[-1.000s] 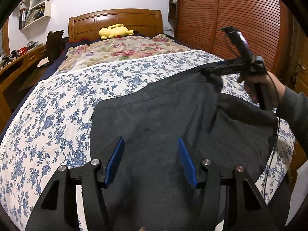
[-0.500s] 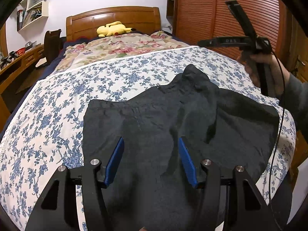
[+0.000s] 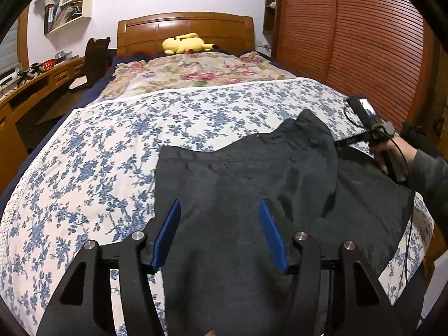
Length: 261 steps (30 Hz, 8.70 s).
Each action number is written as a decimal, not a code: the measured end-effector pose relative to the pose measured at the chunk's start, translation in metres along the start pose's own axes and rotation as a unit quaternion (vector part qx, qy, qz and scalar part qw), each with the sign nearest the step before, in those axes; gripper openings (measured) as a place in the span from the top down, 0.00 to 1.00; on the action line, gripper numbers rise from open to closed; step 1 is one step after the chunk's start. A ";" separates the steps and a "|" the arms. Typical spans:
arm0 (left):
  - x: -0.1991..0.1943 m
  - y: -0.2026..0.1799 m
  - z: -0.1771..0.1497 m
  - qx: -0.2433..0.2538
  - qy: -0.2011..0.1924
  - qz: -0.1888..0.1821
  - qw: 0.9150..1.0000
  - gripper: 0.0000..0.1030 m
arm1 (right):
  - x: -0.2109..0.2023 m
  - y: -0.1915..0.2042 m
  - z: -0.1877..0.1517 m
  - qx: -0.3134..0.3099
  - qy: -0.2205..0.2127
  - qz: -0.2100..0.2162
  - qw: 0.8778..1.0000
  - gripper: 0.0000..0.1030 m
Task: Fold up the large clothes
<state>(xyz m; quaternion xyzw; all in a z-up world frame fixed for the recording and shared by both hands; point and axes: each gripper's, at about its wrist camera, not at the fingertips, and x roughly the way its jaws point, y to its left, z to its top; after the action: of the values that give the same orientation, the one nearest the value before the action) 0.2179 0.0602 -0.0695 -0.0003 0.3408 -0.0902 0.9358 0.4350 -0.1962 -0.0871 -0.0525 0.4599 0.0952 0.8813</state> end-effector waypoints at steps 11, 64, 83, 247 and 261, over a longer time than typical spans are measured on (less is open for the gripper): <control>-0.003 0.012 0.001 -0.009 -0.005 0.009 1.000 0.42 | -0.053 -0.031 -0.014 0.013 -0.075 -0.084 0.994 0.98; -0.009 0.001 -0.041 0.027 0.038 -0.007 0.999 0.42 | -0.131 0.100 -0.100 -0.134 -0.113 0.032 0.984 0.46; -0.004 -0.021 -0.089 0.038 0.095 -0.006 0.995 0.42 | -0.131 -0.032 -0.225 0.052 -0.059 0.015 0.997 0.35; -0.096 -0.021 -0.087 0.062 -0.046 -0.036 0.996 0.94 | -0.191 0.175 -0.209 -0.074 -0.152 0.169 0.971 0.41; -0.093 0.041 -0.124 0.005 -0.010 0.027 1.000 0.94 | -0.148 0.238 -0.203 -0.167 -0.128 0.171 0.963 0.41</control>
<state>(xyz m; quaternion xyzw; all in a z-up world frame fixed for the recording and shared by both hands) 0.0760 0.1234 -0.1076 0.0131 0.3305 -0.0666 0.9414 0.1385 -0.0185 -0.0828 -0.1074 0.3233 0.3257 0.8820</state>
